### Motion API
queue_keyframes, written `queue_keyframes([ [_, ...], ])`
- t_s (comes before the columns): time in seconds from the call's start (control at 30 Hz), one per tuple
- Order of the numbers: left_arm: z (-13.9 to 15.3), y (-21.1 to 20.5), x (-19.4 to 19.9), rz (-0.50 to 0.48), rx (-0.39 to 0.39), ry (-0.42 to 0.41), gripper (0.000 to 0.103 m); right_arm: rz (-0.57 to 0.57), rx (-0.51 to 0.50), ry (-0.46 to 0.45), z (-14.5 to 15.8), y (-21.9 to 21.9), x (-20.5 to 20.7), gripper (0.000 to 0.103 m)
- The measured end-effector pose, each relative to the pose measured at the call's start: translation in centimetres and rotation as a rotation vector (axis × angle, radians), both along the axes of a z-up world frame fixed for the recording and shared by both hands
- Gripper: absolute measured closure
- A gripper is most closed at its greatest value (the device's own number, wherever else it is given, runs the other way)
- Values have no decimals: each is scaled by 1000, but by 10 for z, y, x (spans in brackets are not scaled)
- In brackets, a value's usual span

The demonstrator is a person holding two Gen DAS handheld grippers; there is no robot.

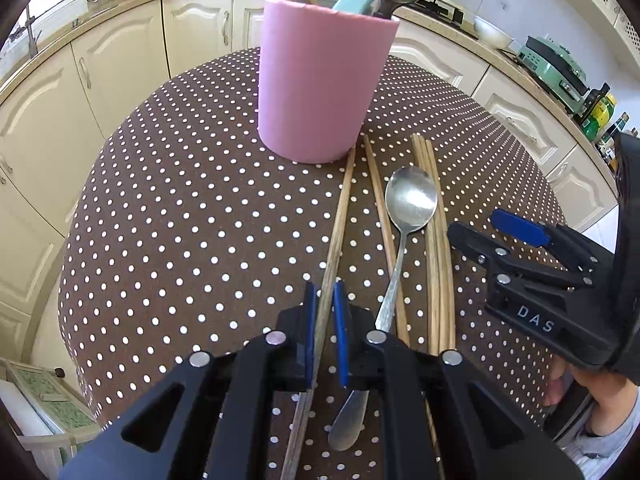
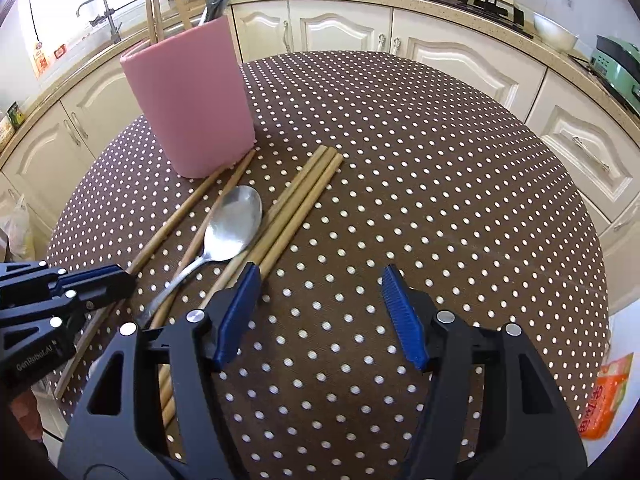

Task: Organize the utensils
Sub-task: 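Grasp a wooden chopstick with the left tool while the right tool grasps another chopstick, then lift both held chopsticks over the pink cup and lower them in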

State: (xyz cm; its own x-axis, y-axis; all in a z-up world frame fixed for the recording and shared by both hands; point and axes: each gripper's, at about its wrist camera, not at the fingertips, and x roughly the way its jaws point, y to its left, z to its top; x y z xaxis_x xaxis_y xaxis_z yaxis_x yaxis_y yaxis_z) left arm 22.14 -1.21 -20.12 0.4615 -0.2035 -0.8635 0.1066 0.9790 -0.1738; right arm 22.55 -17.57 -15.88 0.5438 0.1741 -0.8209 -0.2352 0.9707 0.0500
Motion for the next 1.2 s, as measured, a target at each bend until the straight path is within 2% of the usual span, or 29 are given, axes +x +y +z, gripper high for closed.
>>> queue_keyframes([
  [0.37, 2, -5, 9, 1, 4, 11, 93, 20, -38, 32, 0, 14, 12, 40],
  [0.5, 3, -7, 13, 0, 7, 16, 93, 49, -91, 35, -4, 28, 16, 40],
  [0.73, 7, -23, 34, -32, 69, 38, 92, 115, -105, 93, -2, 25, 26, 41],
  [0.8, 8, -30, 42, -53, 92, 46, 87, 134, -104, 121, -2, 23, 30, 43],
  [0.9, 9, -42, 54, -91, 135, 63, 82, 158, -111, 165, -1, 19, 35, 54],
  [0.97, 9, -49, 59, -107, 161, 75, 81, 169, -122, 195, 0, 14, 41, 68],
  [1.07, 9, -56, 66, -121, 179, 90, 82, 176, -117, 233, 3, 6, 50, 81],
  [1.13, 8, -56, 68, -122, 177, 88, 84, 168, -107, 244, 3, 0, 56, 86],
  [1.2, 7, -54, 65, -120, 179, 75, 96, 159, -86, 247, 3, -5, 58, 90],
])
